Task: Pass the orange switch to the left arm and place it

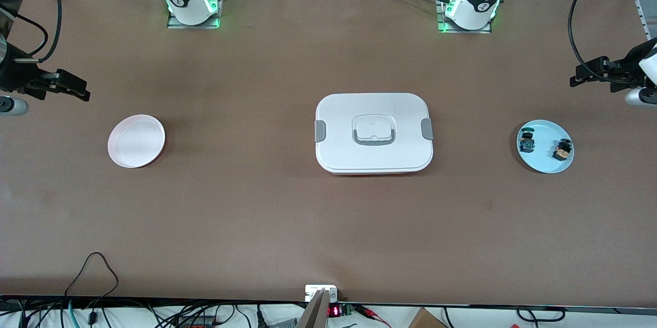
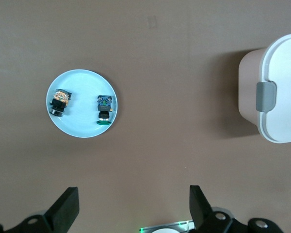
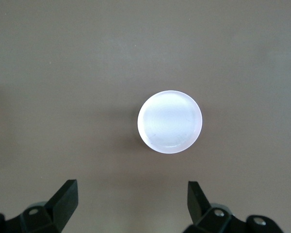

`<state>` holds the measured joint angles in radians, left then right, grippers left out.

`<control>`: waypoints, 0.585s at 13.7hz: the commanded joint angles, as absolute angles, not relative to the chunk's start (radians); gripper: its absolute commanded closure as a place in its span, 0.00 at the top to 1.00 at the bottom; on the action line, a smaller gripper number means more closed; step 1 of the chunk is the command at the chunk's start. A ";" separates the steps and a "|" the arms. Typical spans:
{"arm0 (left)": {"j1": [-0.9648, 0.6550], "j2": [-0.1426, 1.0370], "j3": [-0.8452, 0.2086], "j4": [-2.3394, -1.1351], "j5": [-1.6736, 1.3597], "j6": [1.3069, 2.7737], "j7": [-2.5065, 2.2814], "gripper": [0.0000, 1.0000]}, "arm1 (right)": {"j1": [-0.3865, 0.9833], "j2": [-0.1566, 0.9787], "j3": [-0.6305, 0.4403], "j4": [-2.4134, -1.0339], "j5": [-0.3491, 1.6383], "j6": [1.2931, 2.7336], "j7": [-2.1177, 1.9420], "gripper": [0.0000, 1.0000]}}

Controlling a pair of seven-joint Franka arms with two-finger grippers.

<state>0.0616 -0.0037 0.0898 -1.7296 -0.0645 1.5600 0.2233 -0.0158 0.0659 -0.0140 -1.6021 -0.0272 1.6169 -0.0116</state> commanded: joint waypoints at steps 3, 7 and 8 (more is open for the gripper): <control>0.032 -0.038 0.095 -1.793 -0.069 1.608 0.186 1.00 | -0.021 0.060 -0.008 -1.594 -0.043 1.606 -0.009 1.00; 0.037 -0.040 0.077 -1.776 -0.025 1.611 0.184 1.00 | -0.020 0.058 -0.006 -1.594 -0.043 1.608 -0.009 1.00; 0.037 -0.041 0.075 -1.772 0.004 1.611 0.183 1.00 | -0.018 0.058 -0.006 -1.594 -0.043 1.608 -0.009 1.00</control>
